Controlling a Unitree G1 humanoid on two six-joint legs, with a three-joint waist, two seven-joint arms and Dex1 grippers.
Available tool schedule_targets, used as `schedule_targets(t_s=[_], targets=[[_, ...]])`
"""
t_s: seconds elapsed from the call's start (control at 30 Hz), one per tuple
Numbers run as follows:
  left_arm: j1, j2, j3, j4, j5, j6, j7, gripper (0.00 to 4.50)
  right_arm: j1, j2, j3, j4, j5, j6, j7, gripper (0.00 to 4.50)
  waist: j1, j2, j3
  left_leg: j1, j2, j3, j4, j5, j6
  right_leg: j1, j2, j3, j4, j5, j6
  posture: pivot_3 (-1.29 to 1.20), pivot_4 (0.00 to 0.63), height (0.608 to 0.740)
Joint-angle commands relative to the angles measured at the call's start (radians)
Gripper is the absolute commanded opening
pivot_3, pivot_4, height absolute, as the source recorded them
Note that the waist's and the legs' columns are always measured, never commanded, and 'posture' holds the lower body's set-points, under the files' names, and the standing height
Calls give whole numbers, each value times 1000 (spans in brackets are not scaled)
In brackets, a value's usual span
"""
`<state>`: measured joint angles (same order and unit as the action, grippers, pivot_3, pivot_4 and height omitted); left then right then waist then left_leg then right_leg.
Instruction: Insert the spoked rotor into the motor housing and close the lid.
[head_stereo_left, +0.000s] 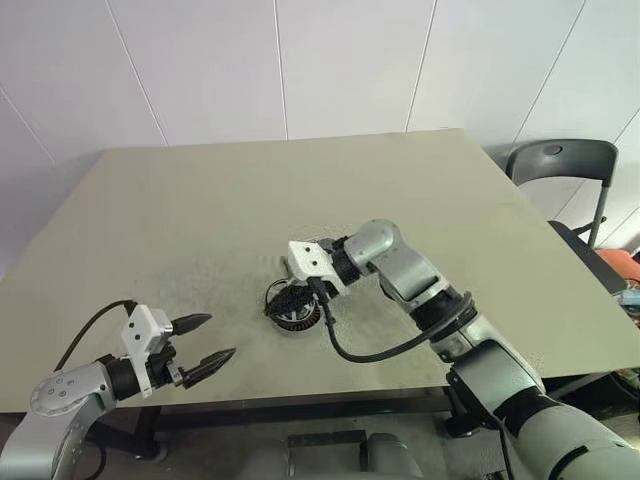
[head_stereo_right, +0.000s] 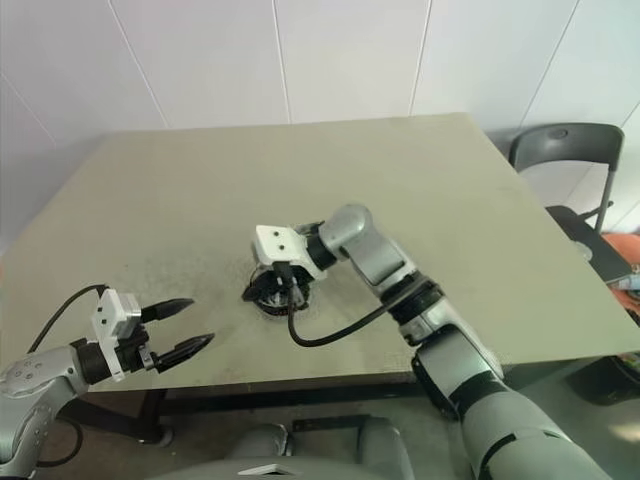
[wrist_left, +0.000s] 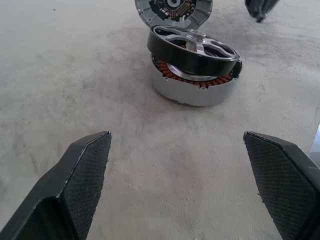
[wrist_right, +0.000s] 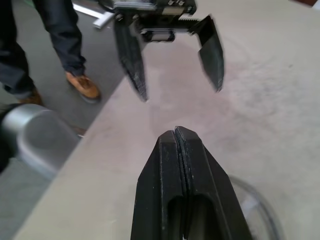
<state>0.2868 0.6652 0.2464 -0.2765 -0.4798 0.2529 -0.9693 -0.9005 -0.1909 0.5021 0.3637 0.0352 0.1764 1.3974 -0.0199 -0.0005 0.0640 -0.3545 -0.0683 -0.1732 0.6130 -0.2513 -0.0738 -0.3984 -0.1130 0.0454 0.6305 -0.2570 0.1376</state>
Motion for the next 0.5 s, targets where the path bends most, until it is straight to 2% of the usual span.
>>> schedule_targets(t_s=[0.03, 0.27, 0.5], targets=[[-9, 2, 6, -10, -2, -8, 6, 4500, -71, 54, 39, 74, -65, -81, -49, 14, 0, 0, 0, 0, 0, 0, 0, 0, 0, 0, 0, 0, 0, 0, 0, 0, 0, 740], [14, -8, 8, -19, -6, -17, 9, 4500, -139, 135, 102, 192, -152, -185, -83, 14, -1, 0, 0, -1, 0, 0, -2, 0, 0, -2, 0, 0, 0, 4, -1, 0, 0, 740], [13, -12, 13, -21, 1, -25, 20, 4500, -164, 76, 123, 283, -259, -217, -119, 14, 1, 0, 0, -1, 0, 0, -1, 0, 0, -2, 0, 0, 0, 2, -3, 0, 0, 740]])
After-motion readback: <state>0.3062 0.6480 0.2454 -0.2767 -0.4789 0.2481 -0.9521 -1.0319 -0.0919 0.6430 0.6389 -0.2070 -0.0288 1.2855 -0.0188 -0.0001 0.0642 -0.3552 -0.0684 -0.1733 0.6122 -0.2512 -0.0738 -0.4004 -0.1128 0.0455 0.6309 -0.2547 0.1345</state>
